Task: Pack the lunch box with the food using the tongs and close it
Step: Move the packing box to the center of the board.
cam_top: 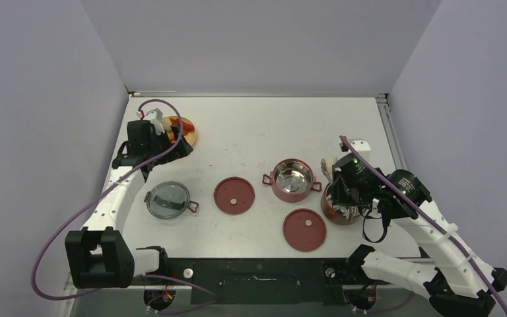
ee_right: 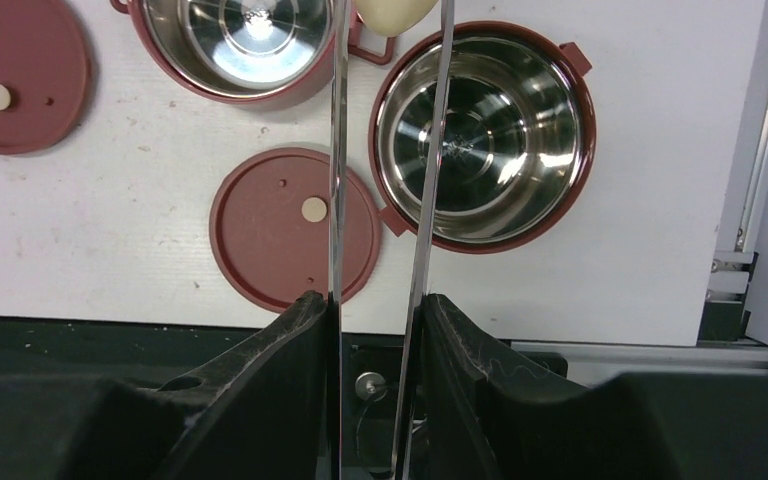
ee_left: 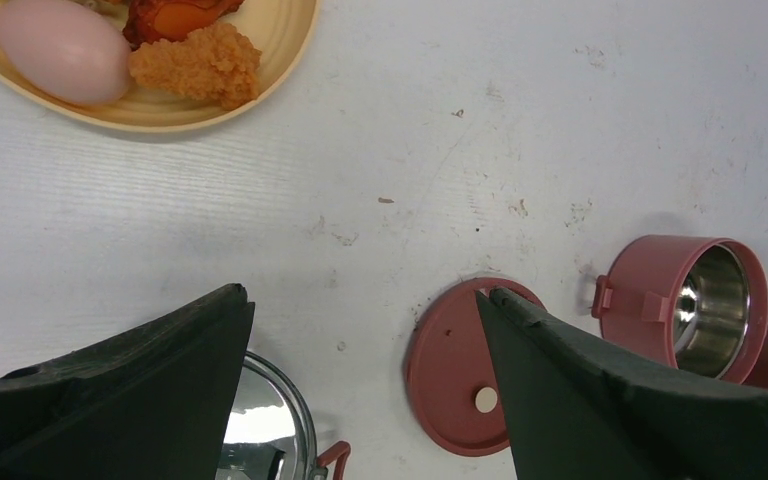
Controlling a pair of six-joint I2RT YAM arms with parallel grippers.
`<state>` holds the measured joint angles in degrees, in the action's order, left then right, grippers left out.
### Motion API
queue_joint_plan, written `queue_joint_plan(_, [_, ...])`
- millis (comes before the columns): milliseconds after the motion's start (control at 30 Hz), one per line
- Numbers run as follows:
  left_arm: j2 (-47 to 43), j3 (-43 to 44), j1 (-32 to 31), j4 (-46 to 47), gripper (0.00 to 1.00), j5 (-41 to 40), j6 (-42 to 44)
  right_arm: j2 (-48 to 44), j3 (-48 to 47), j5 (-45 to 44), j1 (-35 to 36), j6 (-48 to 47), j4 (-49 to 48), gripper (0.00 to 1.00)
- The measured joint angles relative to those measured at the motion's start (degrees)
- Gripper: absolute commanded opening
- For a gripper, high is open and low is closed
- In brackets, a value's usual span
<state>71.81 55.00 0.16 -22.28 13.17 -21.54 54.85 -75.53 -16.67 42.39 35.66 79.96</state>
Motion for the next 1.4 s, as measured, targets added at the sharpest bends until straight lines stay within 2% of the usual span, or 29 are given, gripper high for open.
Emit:
queue_joint_plan(200, [1.0,0.1,-7.1,-0.4,0.85,-1.7,0.8,-1.4,2.3,-1.2,-0.4,0.5,0.6,0.27])
queue_joint_plan(333, [1.4,0.5,-17.2,0.5,0.84,-1.8,-1.9,-1.5,2.3,-3.3,-0.4,1.1,0.6,0.28])
queue_joint_plan(467, [2.1,0.8,-29.5,6.0,0.84,-2.3,-8.3,-1.4,2.3,-6.7,-0.4,2.0,0.6,0.28])
queue_joint_plan(633, [10.8,7.4,-44.0,14.6,0.83,-3.0,-15.2,-0.8,1.6,-11.6,-0.4,2.8,-0.5,0.28])
queue_joint_plan(767, [20.8,15.4,-51.5,19.3,0.84,-3.8,-17.9,-0.9,1.5,-14.3,-0.4,2.8,-3.6,0.28])
queue_joint_plan(967, [32.3,25.0,-56.3,18.9,0.86,-5.9,-18.3,-1.4,1.5,-16.0,-0.4,2.5,-7.5,0.28])
queue_joint_plan(1400, [43.8,36.6,-58.8,12.0,0.89,-8.9,-16.3,-2.4,1.5,-17.2,-0.4,2.4,-8.7,0.28])
